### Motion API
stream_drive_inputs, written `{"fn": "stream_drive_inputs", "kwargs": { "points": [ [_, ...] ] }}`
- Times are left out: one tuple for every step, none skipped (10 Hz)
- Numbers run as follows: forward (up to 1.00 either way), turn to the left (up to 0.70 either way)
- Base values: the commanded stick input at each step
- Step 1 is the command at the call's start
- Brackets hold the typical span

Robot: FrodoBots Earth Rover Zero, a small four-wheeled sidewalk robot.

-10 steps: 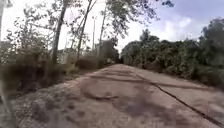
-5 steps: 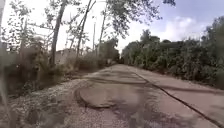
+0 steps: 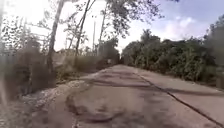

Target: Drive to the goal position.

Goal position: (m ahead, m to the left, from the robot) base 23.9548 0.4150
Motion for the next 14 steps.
{"fn": "stream_drive_inputs", "kwargs": {
  "points": [
    [0.70, 0.00],
    [0.70, 0.00],
    [0.70, 0.00],
    [0.70, 0.00],
    [0.70, 0.00],
    [0.70, 0.00],
    [0.70, 0.00],
    [0.70, 0.00],
    [0.70, 0.00],
    [0.70, 0.00],
    [0.70, 0.00],
    [0.70, 0.00],
    [0.70, 0.00],
    [0.70, 0.00]
  ]
}}
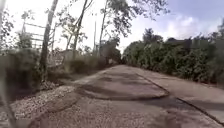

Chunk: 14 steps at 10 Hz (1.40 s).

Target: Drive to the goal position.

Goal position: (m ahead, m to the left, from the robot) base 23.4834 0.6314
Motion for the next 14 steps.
{"fn": "stream_drive_inputs", "kwargs": {
  "points": [
    [0.70, 0.00],
    [0.70, 0.00],
    [0.70, 0.00],
    [0.70, 0.00],
    [0.70, 0.00],
    [0.70, 0.00],
    [0.70, 0.00],
    [0.70, 0.00],
    [0.70, 0.00],
    [0.70, 0.00],
    [0.70, 0.00],
    [0.70, 0.00],
    [0.70, 0.00],
    [0.70, 0.00]
  ]
}}
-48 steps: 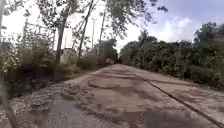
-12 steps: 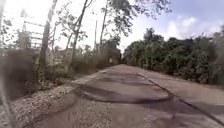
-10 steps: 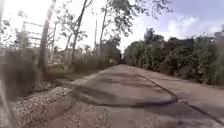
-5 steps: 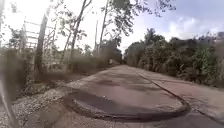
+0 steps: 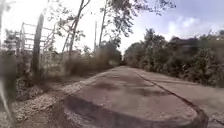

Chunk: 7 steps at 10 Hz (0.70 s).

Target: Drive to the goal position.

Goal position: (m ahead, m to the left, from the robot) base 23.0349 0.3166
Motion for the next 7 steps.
{"fn": "stream_drive_inputs", "kwargs": {
  "points": [
    [0.70, 0.00],
    [0.70, 0.00],
    [0.70, 0.00],
    [0.70, 0.00],
    [0.70, 0.00],
    [0.70, 0.00],
    [0.70, 0.00]
  ]
}}
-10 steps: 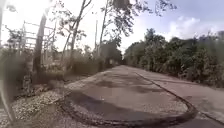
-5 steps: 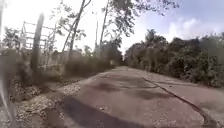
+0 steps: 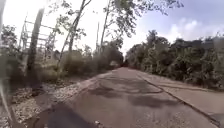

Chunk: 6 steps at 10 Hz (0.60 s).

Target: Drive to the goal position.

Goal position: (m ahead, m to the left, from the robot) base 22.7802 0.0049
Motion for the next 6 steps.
{"fn": "stream_drive_inputs", "kwargs": {
  "points": [
    [0.70, 0.00],
    [0.70, 0.00],
    [0.70, 0.00],
    [0.70, 0.00],
    [0.70, 0.00],
    [0.70, 0.00]
  ]
}}
